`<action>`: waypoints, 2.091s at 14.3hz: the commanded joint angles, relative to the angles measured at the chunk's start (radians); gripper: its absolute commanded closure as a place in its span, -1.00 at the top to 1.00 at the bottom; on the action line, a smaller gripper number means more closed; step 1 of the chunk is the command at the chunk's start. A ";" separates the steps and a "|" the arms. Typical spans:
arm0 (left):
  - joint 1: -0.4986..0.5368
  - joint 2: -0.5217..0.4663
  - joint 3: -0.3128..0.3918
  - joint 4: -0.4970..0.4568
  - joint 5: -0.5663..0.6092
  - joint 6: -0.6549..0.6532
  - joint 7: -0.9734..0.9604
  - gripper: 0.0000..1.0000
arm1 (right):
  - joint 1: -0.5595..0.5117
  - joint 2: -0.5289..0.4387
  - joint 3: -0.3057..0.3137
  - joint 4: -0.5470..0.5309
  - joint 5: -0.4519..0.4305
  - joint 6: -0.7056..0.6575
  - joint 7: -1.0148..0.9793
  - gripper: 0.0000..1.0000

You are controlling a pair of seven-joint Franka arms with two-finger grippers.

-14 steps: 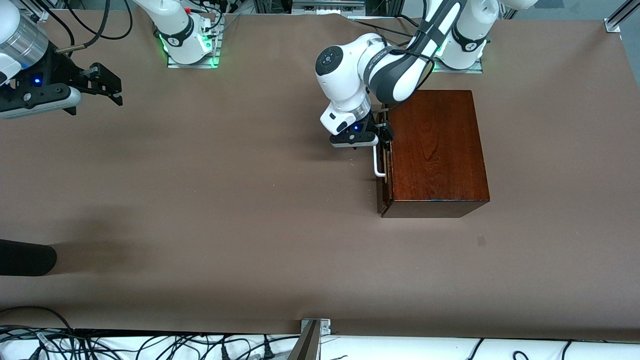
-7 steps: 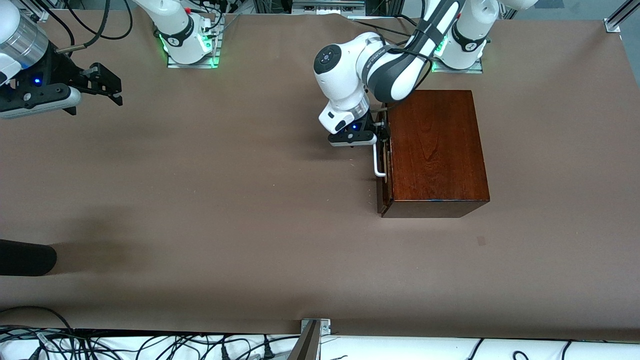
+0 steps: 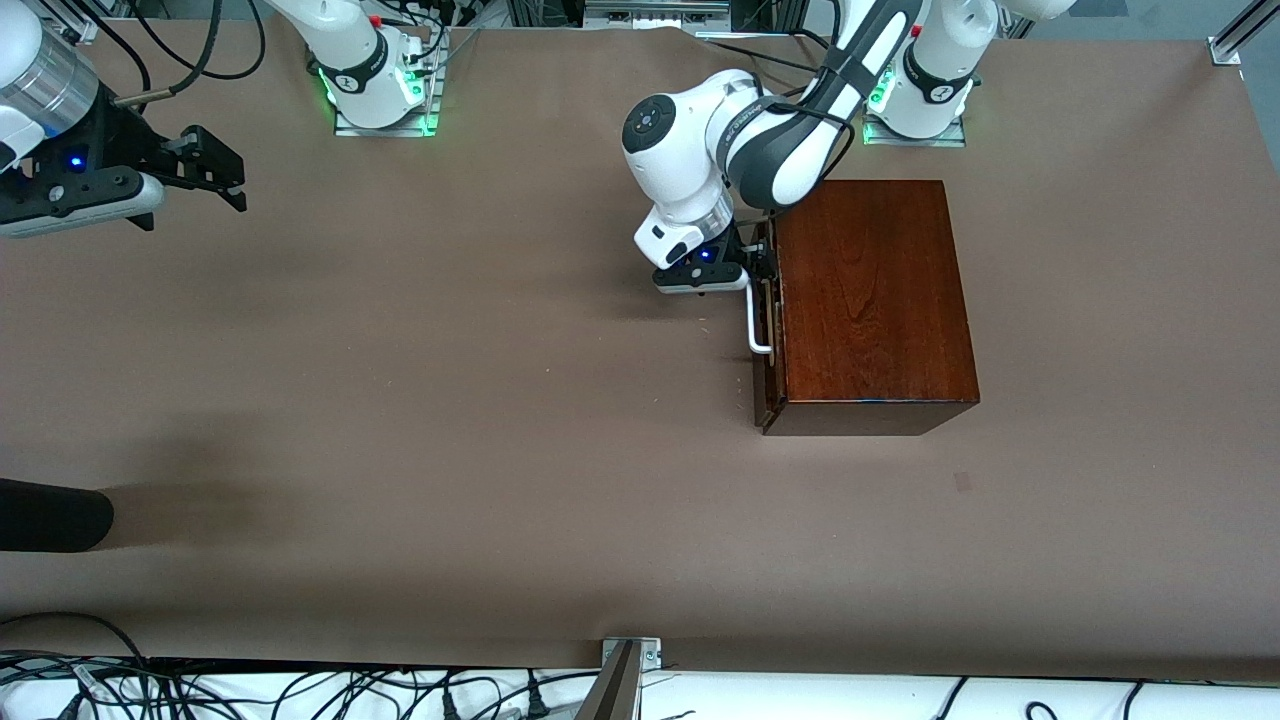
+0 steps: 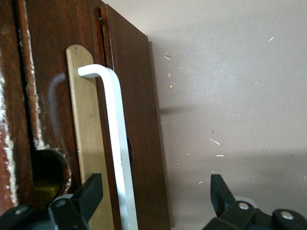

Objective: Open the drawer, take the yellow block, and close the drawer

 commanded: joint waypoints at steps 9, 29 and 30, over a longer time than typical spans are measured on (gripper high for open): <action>-0.013 0.066 0.001 0.046 0.007 0.013 -0.027 1.00 | 0.015 -0.002 0.008 0.013 -0.005 0.003 0.013 1.00; -0.105 0.242 -0.011 0.361 -0.117 0.010 -0.075 1.00 | 0.015 -0.001 0.007 0.013 0.002 0.029 0.014 1.00; -0.105 0.242 -0.011 0.384 -0.126 0.010 -0.075 1.00 | 0.015 -0.002 0.008 0.013 0.002 0.029 0.014 1.00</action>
